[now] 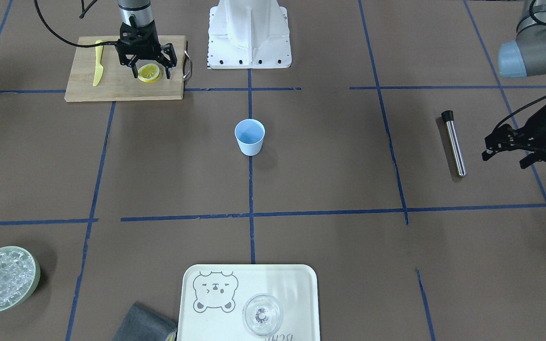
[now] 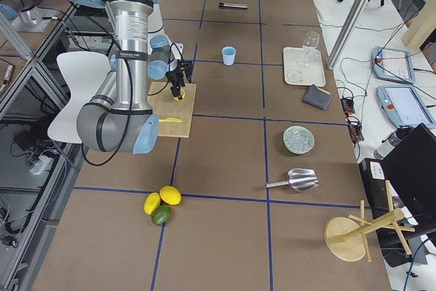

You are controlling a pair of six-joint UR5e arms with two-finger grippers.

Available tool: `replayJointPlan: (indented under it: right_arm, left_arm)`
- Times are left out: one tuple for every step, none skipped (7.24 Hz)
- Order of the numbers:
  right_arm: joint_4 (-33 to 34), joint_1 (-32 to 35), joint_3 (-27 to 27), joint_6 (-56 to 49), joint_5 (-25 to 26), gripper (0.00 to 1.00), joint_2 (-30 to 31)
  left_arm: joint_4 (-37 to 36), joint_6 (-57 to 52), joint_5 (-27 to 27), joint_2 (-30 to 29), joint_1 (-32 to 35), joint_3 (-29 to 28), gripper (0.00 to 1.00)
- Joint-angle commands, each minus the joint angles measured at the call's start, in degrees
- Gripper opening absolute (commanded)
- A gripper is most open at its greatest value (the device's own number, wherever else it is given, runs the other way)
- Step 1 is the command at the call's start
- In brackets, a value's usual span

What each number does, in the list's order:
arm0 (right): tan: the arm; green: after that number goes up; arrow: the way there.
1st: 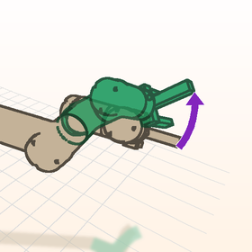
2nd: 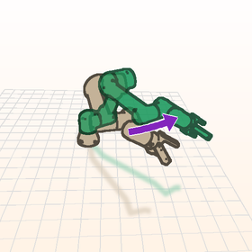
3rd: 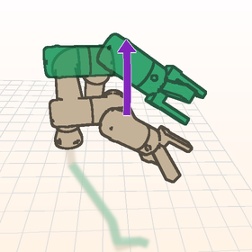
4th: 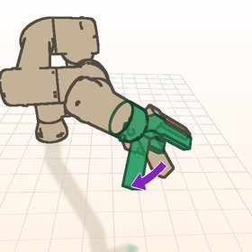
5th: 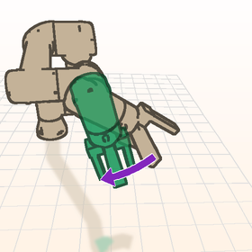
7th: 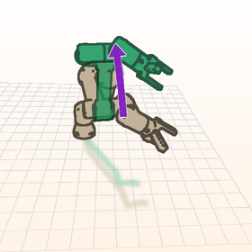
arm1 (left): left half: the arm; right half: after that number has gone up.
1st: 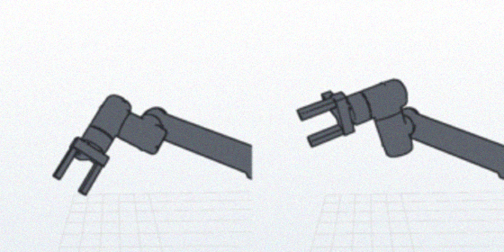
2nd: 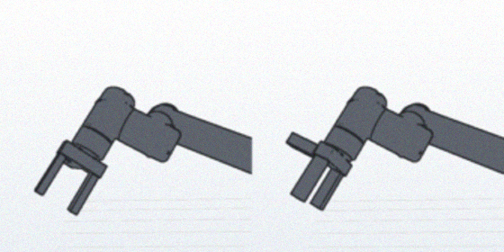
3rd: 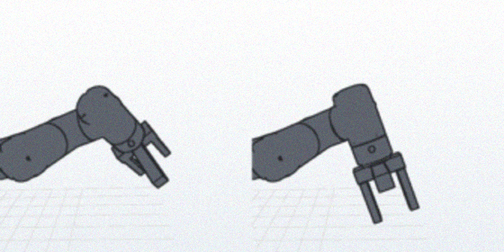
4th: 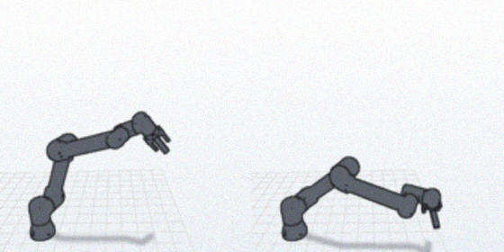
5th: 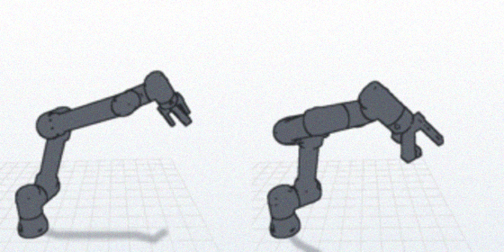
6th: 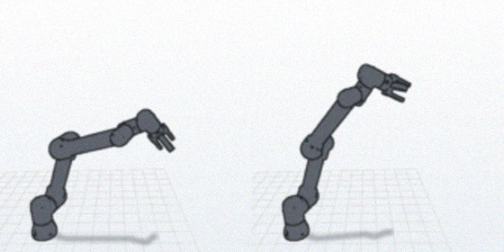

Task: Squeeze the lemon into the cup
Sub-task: 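Close the right gripper on the lemon slice and pinch it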

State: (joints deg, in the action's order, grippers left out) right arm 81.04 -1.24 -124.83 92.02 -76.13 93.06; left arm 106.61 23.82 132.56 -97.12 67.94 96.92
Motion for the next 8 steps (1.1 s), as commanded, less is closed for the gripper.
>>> replayJointPlan:
  right_arm:
    - [0.0,0.1,-0.1,0.0,-0.2,1.0,0.1]
    - [-0.1,0.1,-0.2,0.0,-0.2,1.0,0.1]
    - [0.0,0.1,-0.2,0.0,-0.2,1.0,0.1]
    - [0.0,0.1,-0.1,0.0,-0.2,1.0,0.1]
    - [0.0,0.1,-0.1,0.0,-0.2,0.95,0.1]
    - [0.0,0.1,-0.1,0.0,-0.2,0.78,0.1]
    - [0.0,0.1,-0.2,0.0,-0.2,0.64,0.1]
    - [0.0,0.1,-0.3,0.0,-0.2,0.6,0.0]
  left_arm:
    - [0.0,0.0,0.0,0.0,0.0,0.2,1.0]
    - [0.0,0.0,0.0,0.0,0.0,0.2,1.0]
    - [0.0,0.0,0.0,0.0,0.0,0.2,1.0]
    - [0.0,0.0,0.0,0.0,0.0,0.3,1.0]
    - [0.0,0.0,0.0,0.0,0.0,0.3,1.0]
    - [0.0,0.1,0.0,0.0,0.0,0.3,1.0]
    - [0.0,0.0,0.0,0.0,0.0,0.3,1.0]
    - [0.0,0.0,0.0,0.0,0.0,0.3,1.0]
